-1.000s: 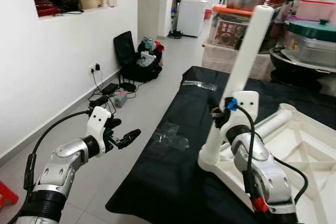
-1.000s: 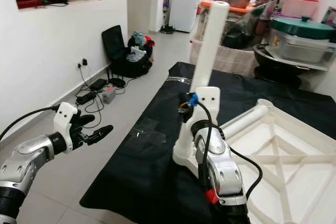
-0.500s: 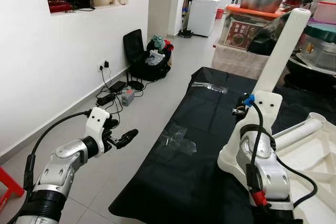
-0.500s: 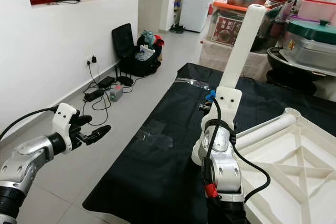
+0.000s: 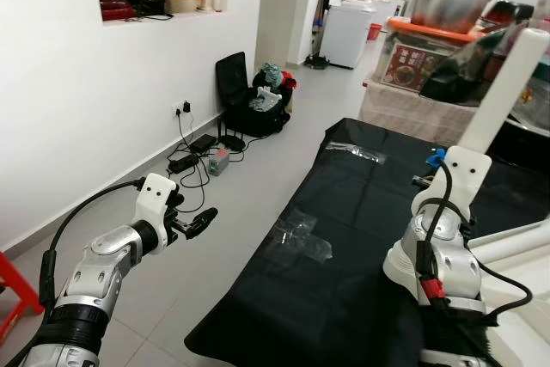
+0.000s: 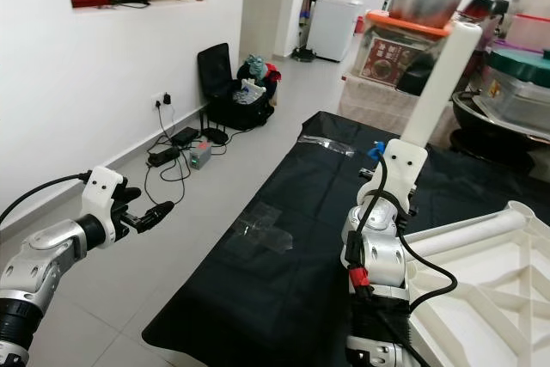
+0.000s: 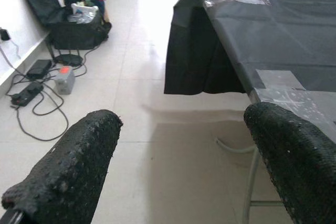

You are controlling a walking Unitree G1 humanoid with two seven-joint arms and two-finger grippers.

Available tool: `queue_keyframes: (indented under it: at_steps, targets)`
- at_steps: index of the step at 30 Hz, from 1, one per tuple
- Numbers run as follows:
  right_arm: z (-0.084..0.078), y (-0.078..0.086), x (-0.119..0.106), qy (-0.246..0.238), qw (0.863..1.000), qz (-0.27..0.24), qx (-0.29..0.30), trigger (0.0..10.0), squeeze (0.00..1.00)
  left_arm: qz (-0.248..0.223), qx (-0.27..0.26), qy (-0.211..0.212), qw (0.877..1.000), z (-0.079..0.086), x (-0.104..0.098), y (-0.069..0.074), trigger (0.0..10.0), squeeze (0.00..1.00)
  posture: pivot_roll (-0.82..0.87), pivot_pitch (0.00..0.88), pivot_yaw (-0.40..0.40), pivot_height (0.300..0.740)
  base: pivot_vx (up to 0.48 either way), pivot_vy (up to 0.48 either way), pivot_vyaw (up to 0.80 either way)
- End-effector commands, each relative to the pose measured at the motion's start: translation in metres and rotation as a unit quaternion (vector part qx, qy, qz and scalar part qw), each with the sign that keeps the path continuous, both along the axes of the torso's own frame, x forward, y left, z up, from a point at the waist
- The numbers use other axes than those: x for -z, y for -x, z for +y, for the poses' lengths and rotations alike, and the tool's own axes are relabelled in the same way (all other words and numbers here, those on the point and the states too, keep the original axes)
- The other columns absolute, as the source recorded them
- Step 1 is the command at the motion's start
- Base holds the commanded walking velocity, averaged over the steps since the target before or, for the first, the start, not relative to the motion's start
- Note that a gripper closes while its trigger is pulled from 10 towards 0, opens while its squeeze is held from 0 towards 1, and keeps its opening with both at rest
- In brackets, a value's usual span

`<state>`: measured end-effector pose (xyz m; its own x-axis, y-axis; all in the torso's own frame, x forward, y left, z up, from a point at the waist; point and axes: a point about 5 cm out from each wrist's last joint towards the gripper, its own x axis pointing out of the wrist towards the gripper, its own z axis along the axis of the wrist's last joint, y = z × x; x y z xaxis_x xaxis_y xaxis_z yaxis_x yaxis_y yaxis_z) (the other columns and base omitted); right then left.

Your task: Building children table

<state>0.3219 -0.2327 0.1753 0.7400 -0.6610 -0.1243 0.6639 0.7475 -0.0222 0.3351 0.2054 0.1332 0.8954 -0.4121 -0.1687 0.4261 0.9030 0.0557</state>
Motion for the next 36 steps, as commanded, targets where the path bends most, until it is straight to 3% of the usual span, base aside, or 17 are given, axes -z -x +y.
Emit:
queue_keyframes:
  at_steps: [1, 23, 36]
  targets:
    - [-0.028, 0.048, 0.114, -0.061, 0.954, 0.278, 0.098, 10.0, 0.0, 0.004, -0.005, -0.007, 1.0, 0.002, 0.0, -0.002, 10.0, 0.0, 0.05, 0.0, -0.086, 0.74, 0.0, 0.0, 0.0]
    - [-0.031, 0.026, 0.093, -0.054, 0.968, 0.232, 0.072, 10.0, 0.0, 0.013, -0.006, -0.012, 1.0, 0.001, 0.004, -0.005, 10.0, 0.0, 0.04, 0.0, -0.077, 0.74, 0.0, 0.0, 0.0]
    - [-0.026, 0.007, 0.061, -0.003, 0.988, 0.15, 0.028, 10.0, 0.0, 0.016, -0.004, -0.017, 1.0, 0.003, 0.005, -0.006, 10.0, 0.0, 0.04, 0.0, -0.074, 0.74, 0.0, 0.0, 0.0]
